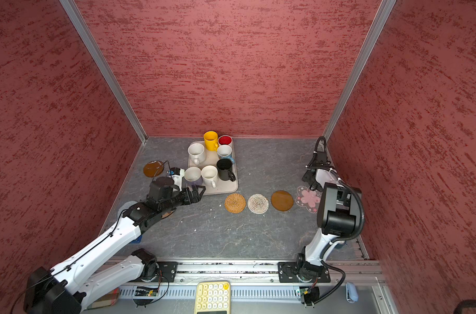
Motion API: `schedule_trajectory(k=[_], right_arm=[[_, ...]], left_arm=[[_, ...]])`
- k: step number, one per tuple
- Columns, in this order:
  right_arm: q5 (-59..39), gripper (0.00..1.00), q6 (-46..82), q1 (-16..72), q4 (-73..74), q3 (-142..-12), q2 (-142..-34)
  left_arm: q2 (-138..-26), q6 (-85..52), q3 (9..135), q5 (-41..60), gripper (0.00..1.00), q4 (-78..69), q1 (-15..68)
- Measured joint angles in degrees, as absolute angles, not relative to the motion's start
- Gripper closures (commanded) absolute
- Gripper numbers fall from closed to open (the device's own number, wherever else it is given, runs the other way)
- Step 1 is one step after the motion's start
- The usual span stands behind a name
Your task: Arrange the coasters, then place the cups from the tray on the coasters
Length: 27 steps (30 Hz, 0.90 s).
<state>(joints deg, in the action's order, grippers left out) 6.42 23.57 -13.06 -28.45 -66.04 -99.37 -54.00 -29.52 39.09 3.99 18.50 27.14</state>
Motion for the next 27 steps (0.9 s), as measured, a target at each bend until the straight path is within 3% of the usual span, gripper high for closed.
schedule_trajectory(k=[11,22,27], right_arm=[[-0.7,0.33,24.0,-2.0,-10.4,-56.2,-90.8],[-9.3,0.33,28.3,12.4,11.7,-44.9,-86.4],[-13.4,0.33,30.7,16.8,21.6,-41.1,-85.0]], left_arm=[[-55.6,-27.9,45.4,-0.6,0.00,28.9,18.9],[-62.7,-22.1,53.4,8.1,0.06,37.3,-0.8],[-66.7,-19.1,56.2,10.7,0.07,40.9,-5.6]])
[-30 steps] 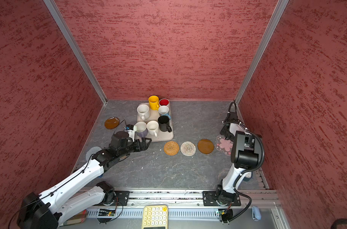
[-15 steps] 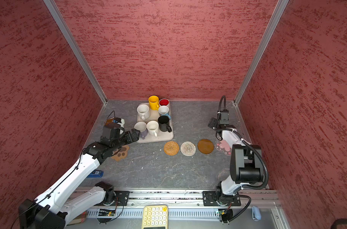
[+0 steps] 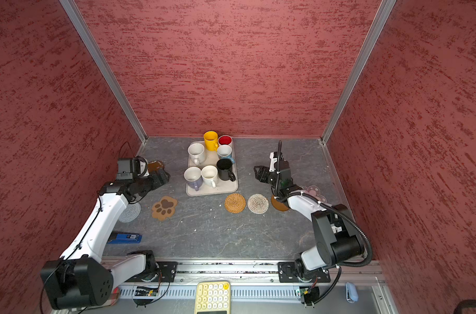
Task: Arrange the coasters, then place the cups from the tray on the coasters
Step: 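Swing the right gripper toward the tray while the left gripper lowers to the paw coaster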
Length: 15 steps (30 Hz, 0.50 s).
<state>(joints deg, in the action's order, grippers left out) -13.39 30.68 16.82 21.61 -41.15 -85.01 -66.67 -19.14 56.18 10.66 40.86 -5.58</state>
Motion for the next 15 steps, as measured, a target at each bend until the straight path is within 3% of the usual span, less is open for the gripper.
schedule_trajectory(k=[6,11,15], right_arm=[[-17.9,0.31,35.7,20.0,31.4,-36.9,-81.2],[-20.4,0.31,39.0,22.0,37.3,-36.3,-80.4],[-21.1,0.31,40.1,22.1,39.0,-36.2,-80.4]], left_arm=[[-71.1,-15.3,56.6,10.6,0.09,42.6,-7.3],[-76.0,-13.0,56.5,10.4,0.24,42.9,-9.2],[-79.7,-11.7,56.5,10.0,0.29,43.1,-10.1]])
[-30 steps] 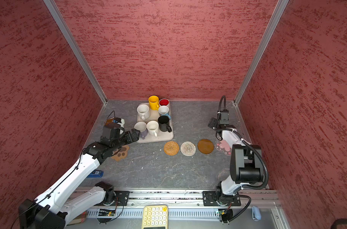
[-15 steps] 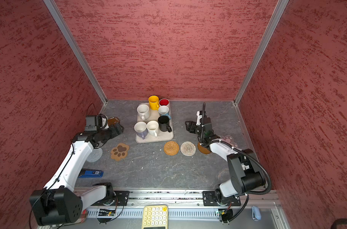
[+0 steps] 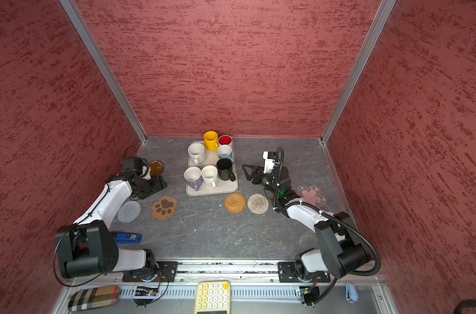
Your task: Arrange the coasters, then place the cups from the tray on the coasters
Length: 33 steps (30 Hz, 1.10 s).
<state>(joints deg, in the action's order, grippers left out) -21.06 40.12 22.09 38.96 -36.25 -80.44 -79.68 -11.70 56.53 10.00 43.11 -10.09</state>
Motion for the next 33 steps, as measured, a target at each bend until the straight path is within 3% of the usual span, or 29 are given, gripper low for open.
schedule_trajectory(k=[6,12,33], right_arm=[[-21.4,0.30,40.8,22.1,40.2,-35.9,-80.5],[-21.8,0.30,41.8,22.1,42.2,-35.6,-80.8],[-21.8,0.30,41.8,22.1,42.6,-34.7,-79.1]], left_arm=[[-82.1,-10.4,56.5,7.4,0.29,43.6,-10.7],[-85.2,-10.6,55.8,5.3,0.16,43.9,-11.6],[-93.4,-11.8,55.7,2.3,0.21,44.7,-10.7]])
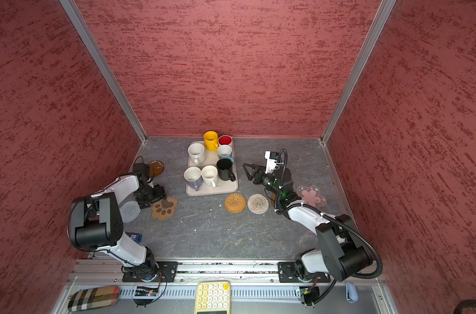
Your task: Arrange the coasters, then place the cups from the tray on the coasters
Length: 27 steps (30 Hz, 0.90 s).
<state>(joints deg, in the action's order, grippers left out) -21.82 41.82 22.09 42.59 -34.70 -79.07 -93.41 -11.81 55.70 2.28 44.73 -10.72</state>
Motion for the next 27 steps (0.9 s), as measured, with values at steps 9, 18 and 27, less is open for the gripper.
schedule_trajectory(k=[9,18,27], right_arm=[[-21.8,0.30,41.8,22.1,41.5,-34.4,-76.2],[-21.7,0.30,41.5,22.1,39.4,-34.4,-72.8],[-21.7,0.30,41.1,22.1,35.9,-34.4,-69.5]], left_arm=[[-94.5,-12.2,55.7,1.1,0.22,45.6,-7.6],[-93.0,-15.2,54.0,1.1,0.23,45.4,-1.3],[-90.5,-19.0,51.0,0.3,0.25,43.3,5.1]])
